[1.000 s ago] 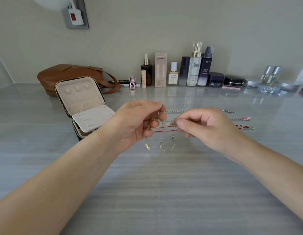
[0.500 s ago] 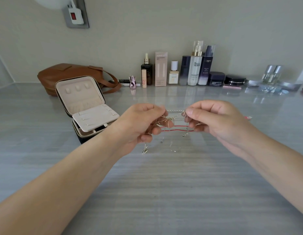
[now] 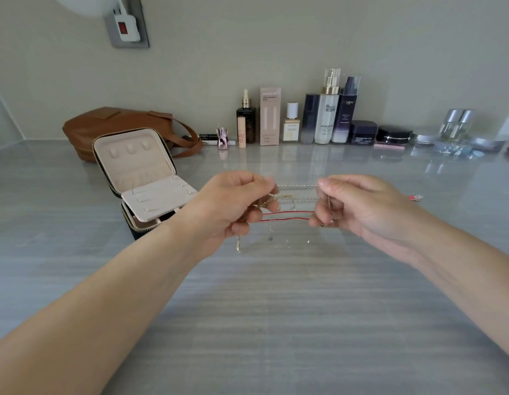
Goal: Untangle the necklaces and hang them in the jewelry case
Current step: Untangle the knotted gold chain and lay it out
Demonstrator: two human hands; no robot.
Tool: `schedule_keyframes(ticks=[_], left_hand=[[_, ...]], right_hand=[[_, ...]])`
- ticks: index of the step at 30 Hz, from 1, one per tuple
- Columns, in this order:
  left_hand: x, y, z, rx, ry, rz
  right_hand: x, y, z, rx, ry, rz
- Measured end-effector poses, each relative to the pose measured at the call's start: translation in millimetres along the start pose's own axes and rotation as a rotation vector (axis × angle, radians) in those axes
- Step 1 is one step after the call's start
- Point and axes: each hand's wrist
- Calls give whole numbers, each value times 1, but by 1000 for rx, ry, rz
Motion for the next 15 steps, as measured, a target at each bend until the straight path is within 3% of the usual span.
schedule_keyframes(ticks=[7, 15], left_hand=[[-3, 3, 3, -77, 11, -60], [-2, 0, 10, -263, 9, -12]], right_hand=[[4, 7, 6, 51, -134, 39], [9, 14, 13, 2, -31, 113]])
Point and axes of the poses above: each hand's wrist, its own x-axis away from the middle knuckle, its own y-axis out of the back of the hand, z = x × y, and after that the axes turned 7 degrees about -y, right-handed
